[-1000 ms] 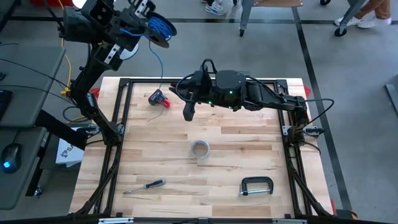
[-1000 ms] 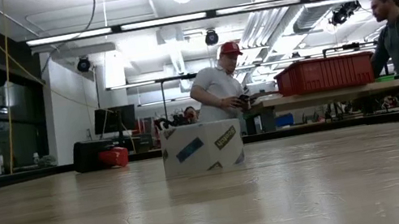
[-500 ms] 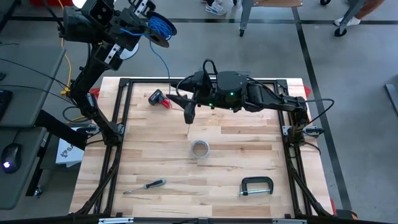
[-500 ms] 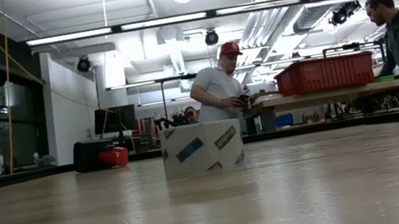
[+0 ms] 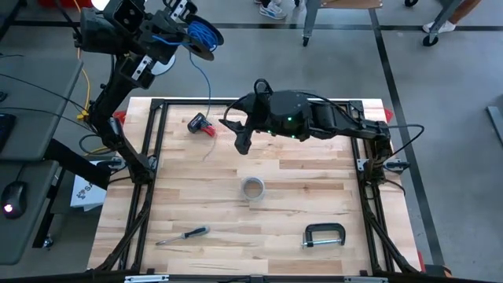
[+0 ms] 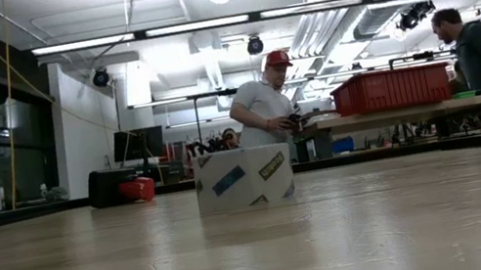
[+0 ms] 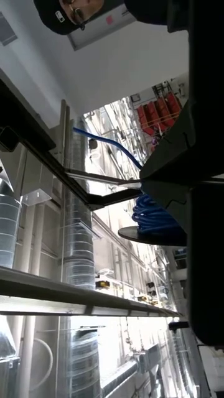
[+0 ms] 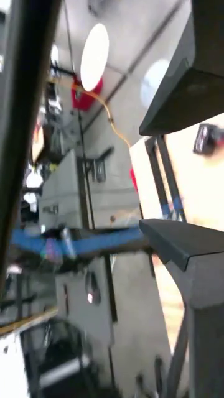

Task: Coil cords
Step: Coil the blue wire on the spool

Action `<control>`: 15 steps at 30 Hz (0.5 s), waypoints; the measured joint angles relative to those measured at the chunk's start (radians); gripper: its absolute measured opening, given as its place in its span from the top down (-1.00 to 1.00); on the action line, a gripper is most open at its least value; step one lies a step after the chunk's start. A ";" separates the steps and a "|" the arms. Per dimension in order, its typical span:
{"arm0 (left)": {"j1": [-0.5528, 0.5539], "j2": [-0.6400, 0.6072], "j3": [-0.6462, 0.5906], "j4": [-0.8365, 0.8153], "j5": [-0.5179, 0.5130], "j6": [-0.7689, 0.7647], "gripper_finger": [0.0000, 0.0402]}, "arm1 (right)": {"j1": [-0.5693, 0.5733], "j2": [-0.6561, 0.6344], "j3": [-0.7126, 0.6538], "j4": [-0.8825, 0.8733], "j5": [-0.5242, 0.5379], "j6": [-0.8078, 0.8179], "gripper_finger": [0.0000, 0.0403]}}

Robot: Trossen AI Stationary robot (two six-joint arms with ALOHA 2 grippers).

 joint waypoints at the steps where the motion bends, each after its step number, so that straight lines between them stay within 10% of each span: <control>1: 0.000 0.000 0.000 0.000 0.000 0.000 0.98 | 0.000 -0.003 0.000 -0.002 -0.024 0.012 -0.12; 15: 0.000 0.000 0.000 -0.002 0.000 0.010 0.98 | -0.016 -0.005 0.000 0.133 -0.106 0.056 -0.11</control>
